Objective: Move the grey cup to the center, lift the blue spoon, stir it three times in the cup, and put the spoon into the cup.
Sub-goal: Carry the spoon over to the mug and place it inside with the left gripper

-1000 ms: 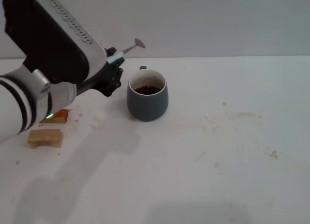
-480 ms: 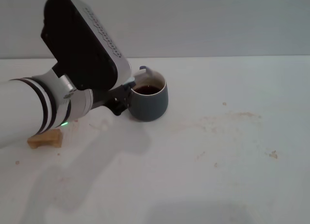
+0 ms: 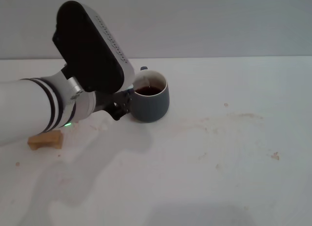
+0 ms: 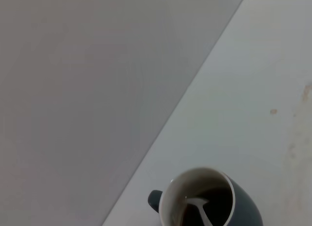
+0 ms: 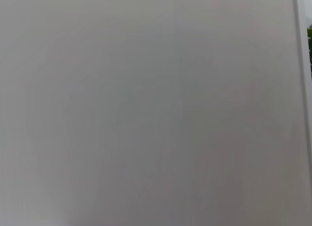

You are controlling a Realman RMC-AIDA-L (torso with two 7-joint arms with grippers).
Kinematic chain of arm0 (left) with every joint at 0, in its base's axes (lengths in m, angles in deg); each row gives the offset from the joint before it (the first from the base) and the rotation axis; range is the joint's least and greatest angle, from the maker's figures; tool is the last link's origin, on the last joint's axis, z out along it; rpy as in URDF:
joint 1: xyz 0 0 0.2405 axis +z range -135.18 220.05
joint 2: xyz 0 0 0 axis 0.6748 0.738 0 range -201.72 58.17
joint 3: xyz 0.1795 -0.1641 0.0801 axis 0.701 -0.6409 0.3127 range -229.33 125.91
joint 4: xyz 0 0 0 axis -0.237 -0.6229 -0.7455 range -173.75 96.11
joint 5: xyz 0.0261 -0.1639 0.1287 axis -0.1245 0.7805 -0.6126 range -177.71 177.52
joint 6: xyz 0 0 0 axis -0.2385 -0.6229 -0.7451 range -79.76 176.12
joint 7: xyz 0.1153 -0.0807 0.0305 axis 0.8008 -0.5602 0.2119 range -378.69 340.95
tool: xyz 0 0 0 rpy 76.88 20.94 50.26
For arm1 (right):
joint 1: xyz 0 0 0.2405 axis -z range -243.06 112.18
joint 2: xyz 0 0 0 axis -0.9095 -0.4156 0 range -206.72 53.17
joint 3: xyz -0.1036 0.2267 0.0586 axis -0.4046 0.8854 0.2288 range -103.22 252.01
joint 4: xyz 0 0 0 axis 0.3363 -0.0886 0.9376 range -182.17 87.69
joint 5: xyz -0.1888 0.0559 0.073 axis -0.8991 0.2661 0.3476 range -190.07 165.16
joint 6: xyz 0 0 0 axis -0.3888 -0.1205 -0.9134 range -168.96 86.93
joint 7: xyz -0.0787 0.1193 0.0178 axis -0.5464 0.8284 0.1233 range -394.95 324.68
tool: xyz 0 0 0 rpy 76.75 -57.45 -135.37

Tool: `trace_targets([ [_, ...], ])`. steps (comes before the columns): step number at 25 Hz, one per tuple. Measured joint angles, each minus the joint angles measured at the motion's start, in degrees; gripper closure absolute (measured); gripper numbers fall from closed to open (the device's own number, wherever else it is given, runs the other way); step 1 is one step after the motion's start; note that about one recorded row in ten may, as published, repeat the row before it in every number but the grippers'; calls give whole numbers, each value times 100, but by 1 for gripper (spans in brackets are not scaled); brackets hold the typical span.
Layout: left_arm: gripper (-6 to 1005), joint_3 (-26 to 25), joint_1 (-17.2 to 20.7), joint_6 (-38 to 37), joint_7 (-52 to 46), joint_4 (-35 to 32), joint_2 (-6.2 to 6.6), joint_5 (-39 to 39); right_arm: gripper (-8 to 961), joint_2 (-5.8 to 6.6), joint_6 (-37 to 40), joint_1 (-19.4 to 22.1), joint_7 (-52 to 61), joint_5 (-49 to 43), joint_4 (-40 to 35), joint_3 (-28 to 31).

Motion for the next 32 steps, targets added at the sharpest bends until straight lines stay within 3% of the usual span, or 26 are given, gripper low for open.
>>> trace_targets([
  [21,818,-114,-963,-181,14,-1332,-13,54,954,-4,57,99,70,-22,-10,-16],
  [32,817,53,-971,-177,15,-1224,-21,109,954,-4,19,63,69,-35,-28,-15],
])
